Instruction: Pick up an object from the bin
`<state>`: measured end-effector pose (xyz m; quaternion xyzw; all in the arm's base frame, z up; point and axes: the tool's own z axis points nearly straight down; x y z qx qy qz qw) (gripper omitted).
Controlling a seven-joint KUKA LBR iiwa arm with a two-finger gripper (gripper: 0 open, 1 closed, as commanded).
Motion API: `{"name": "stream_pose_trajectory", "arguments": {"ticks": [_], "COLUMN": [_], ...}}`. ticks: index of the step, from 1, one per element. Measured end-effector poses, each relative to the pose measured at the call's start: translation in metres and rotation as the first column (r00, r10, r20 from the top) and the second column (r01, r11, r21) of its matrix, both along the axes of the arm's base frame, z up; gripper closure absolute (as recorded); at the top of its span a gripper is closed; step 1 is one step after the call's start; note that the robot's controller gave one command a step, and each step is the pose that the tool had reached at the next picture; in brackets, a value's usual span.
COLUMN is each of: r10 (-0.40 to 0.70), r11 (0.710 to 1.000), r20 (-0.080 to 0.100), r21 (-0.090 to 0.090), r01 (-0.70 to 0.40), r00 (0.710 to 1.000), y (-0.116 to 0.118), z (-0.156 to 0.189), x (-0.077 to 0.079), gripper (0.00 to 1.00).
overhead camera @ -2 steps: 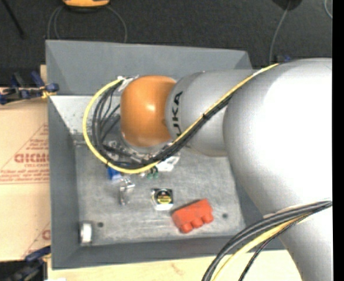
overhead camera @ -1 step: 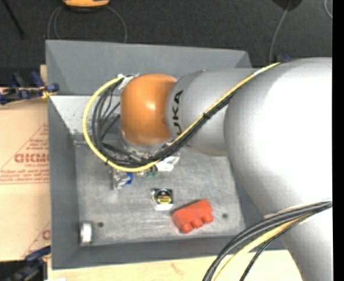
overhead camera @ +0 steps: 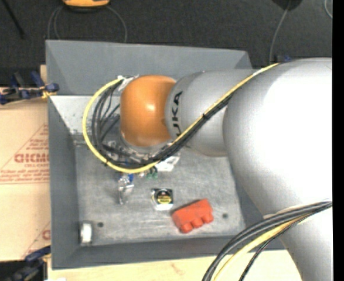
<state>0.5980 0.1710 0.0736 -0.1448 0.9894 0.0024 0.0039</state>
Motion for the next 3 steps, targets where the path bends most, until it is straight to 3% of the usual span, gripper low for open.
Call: {"name": "stream_pose_trajectory", "arguments": {"ticks": [1, 2, 3], "r10": [0.043, 0.042, 0.257], "r11": [0.999, 0.999, 0.967], "r20": [0.005, 0.012, 0.005], "r21": [-0.002, 0.0, -0.007], "r01": [-0.043, -0.042, -0.257], "r00": [0.999, 0.999, 0.967], "y": [-0.051, -0.049, -0.029], "z": [0.001, 0.004, 0.145], "x": [0.001, 0.003, -0.02], "gripper": [0.0, 1.0, 1.0]}}
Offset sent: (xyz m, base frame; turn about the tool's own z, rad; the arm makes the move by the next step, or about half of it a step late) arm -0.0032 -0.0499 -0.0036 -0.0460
